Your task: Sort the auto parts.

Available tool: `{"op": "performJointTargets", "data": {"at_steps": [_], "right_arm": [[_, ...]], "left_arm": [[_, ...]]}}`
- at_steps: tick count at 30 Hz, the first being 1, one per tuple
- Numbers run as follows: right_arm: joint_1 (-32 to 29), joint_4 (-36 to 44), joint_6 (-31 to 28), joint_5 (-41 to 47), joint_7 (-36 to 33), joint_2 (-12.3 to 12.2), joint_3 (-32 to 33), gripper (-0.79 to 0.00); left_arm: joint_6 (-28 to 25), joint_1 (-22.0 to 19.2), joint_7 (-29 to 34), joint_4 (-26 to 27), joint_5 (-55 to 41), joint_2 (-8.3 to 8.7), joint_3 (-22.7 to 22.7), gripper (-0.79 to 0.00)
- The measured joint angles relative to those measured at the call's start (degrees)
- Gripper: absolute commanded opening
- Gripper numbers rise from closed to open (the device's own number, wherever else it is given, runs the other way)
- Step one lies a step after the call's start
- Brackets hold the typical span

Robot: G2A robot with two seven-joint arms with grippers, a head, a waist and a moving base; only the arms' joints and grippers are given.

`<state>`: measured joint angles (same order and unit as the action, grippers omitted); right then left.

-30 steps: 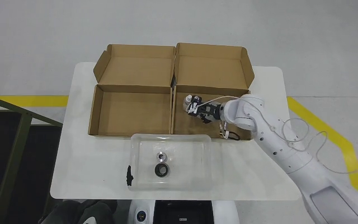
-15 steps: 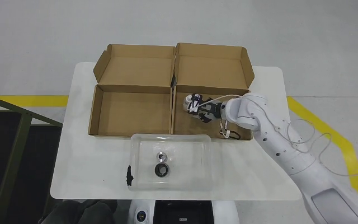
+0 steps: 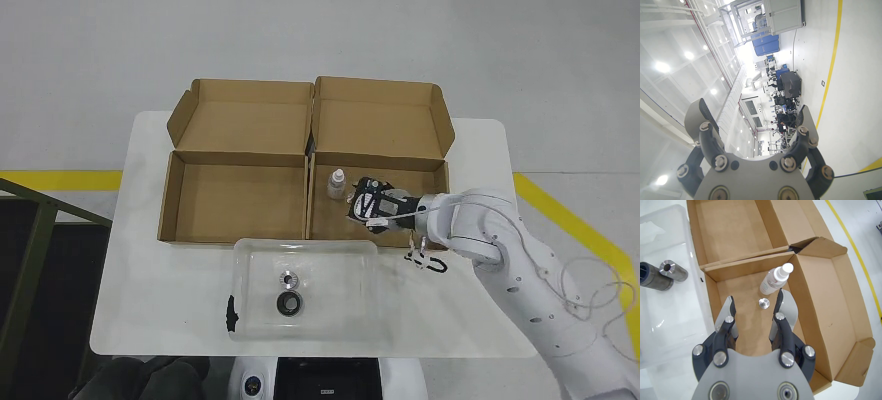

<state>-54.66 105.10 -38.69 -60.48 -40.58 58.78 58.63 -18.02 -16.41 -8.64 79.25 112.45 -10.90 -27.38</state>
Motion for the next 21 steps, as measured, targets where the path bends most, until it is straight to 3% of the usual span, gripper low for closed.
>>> {"op": "performJointTargets", "data": {"at_steps": [11,21], "right_arm": [[-4.3,8.2,-0.4,-0.7,1.7,-0.1,-1.8,-0.379],[-2.2,7.9,-0.3,-3.1,3.5,1.9,-11.5,-0.394]], "left_arm": [[0.0,0.0,0.0,0.0,0.0,0.00,0.0,0.000],[0.0,0.0,0.0,0.0,0.0,0.00,0.0,0.000]]}}
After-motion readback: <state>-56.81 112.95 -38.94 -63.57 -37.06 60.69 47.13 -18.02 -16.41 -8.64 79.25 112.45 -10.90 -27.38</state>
